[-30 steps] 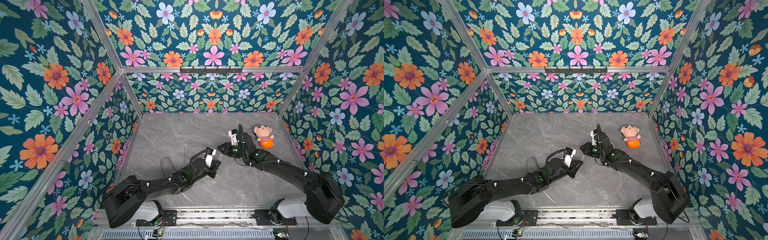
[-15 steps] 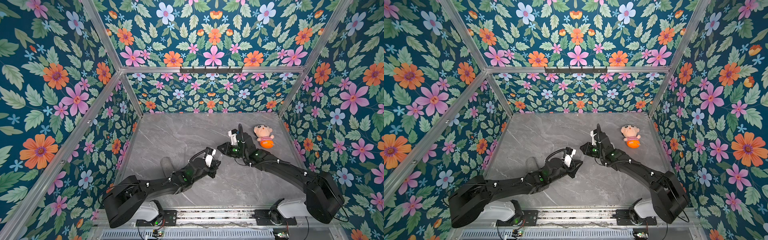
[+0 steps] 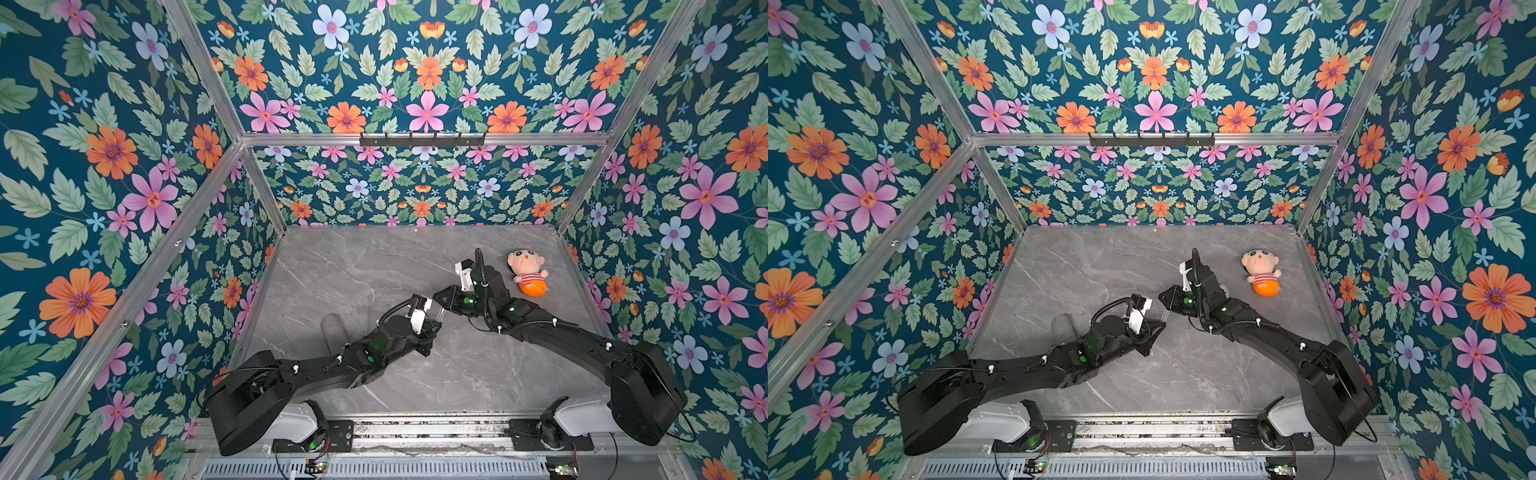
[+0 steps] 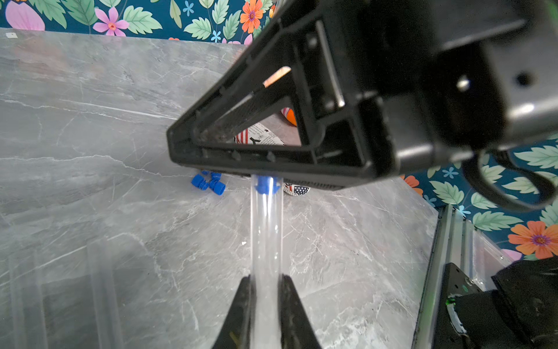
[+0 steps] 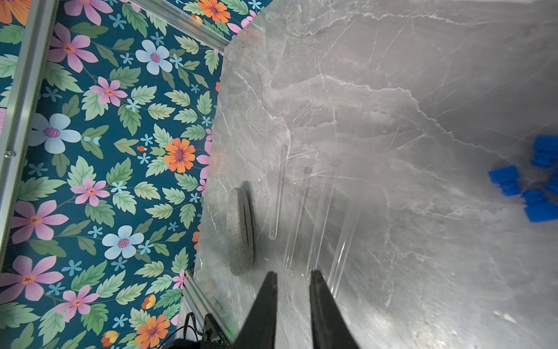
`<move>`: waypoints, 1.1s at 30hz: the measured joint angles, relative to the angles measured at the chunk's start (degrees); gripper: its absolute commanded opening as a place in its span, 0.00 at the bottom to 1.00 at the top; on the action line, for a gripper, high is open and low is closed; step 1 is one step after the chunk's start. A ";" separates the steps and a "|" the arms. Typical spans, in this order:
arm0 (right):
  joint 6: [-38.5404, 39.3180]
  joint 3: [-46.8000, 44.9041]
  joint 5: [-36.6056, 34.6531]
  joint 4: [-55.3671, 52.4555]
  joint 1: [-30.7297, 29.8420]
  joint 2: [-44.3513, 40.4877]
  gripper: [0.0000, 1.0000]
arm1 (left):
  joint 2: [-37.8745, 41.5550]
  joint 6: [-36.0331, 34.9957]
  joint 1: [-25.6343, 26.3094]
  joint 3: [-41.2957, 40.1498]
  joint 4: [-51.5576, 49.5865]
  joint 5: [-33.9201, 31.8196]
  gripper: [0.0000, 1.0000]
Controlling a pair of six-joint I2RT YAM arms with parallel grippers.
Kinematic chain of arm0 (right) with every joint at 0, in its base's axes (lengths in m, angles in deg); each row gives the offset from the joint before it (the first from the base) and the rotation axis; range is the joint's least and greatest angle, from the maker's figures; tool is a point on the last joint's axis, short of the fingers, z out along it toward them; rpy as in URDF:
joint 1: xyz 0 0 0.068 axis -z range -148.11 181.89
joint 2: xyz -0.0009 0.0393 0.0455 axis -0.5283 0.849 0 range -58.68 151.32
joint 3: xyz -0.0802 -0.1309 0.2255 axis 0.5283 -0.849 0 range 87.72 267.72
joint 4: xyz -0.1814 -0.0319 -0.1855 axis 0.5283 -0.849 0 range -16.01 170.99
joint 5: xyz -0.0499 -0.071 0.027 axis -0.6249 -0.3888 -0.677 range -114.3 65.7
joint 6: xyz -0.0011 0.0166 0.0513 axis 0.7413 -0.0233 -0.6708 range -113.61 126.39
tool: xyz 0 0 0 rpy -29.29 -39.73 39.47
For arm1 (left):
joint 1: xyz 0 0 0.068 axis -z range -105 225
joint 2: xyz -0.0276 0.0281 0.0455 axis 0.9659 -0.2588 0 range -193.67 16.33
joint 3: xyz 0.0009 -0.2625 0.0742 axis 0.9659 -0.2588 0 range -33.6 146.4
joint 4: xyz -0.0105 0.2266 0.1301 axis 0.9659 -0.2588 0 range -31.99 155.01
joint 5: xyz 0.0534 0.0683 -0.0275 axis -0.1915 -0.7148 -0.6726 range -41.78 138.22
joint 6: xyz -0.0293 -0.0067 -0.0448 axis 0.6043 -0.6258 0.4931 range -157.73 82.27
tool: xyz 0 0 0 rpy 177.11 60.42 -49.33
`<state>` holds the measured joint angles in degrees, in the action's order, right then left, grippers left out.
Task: Remove stoppers from test tubes
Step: Open the stopper on the test tube.
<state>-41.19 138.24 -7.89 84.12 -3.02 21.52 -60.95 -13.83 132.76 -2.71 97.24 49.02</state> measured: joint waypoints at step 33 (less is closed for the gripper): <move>4.66 2.03 -4.66 -3.65 -0.28 0.50 0.00 | 2.67 0.26 -0.09 -0.15 -1.70 -0.04 0.12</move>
<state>-36.53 140.28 -12.55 80.47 -3.31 22.02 -58.28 -13.56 132.67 -2.86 95.53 48.97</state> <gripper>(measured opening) 0.158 0.174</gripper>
